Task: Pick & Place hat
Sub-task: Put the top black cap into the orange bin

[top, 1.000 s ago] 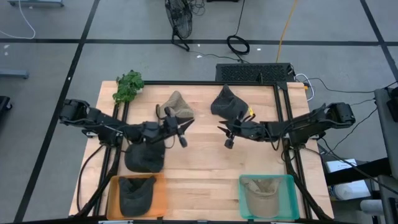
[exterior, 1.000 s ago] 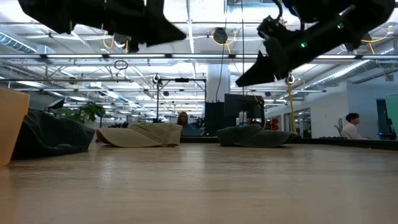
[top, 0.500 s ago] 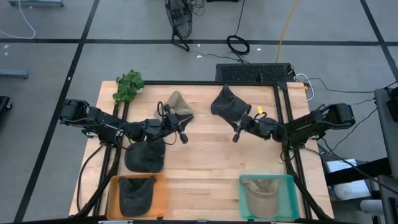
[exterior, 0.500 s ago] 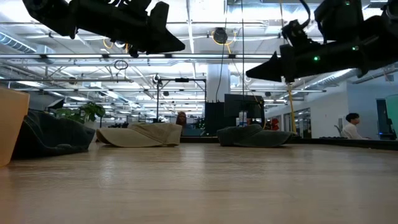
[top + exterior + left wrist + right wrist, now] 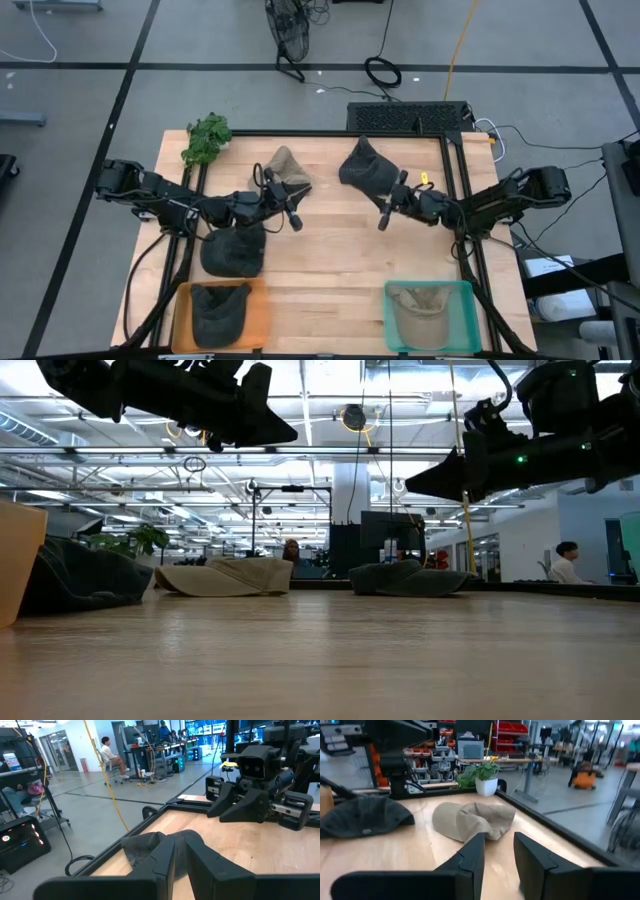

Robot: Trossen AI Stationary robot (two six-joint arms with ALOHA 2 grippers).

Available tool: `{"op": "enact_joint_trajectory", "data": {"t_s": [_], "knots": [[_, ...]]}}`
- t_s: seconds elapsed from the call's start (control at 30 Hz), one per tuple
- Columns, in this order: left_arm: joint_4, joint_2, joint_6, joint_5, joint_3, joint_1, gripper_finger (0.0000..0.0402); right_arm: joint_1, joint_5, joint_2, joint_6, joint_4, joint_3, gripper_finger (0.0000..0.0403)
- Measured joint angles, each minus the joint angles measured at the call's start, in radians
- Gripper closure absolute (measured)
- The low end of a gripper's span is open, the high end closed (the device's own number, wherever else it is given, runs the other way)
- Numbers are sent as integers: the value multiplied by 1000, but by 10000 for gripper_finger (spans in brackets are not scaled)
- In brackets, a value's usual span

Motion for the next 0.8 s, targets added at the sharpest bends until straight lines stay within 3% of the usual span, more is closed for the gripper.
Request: {"op": "enact_joint_trajectory", "data": {"t_s": [0.17, 0.5, 0.63, 0.73, 0.8], "knots": [[0, 0, 0, 0, 0, 0, 350, 0, -14, 0, 134, -55, 0, 321], [0, 0, 0, 0, 0, 0, 350, 49, -284, 0, 335, -138, -12, 323], [0, 0, 0, 0, 0, 0, 350, 99, -285, 1, 208, -134, -42, 323], [0, 0, 0, 0, 0, 0, 350, 95, -282, 0, 20, -62, -43, 324], [0, 0, 0, 0, 0, 0, 350, 88, -243, 0, -4, 5, -43, 324]]}}
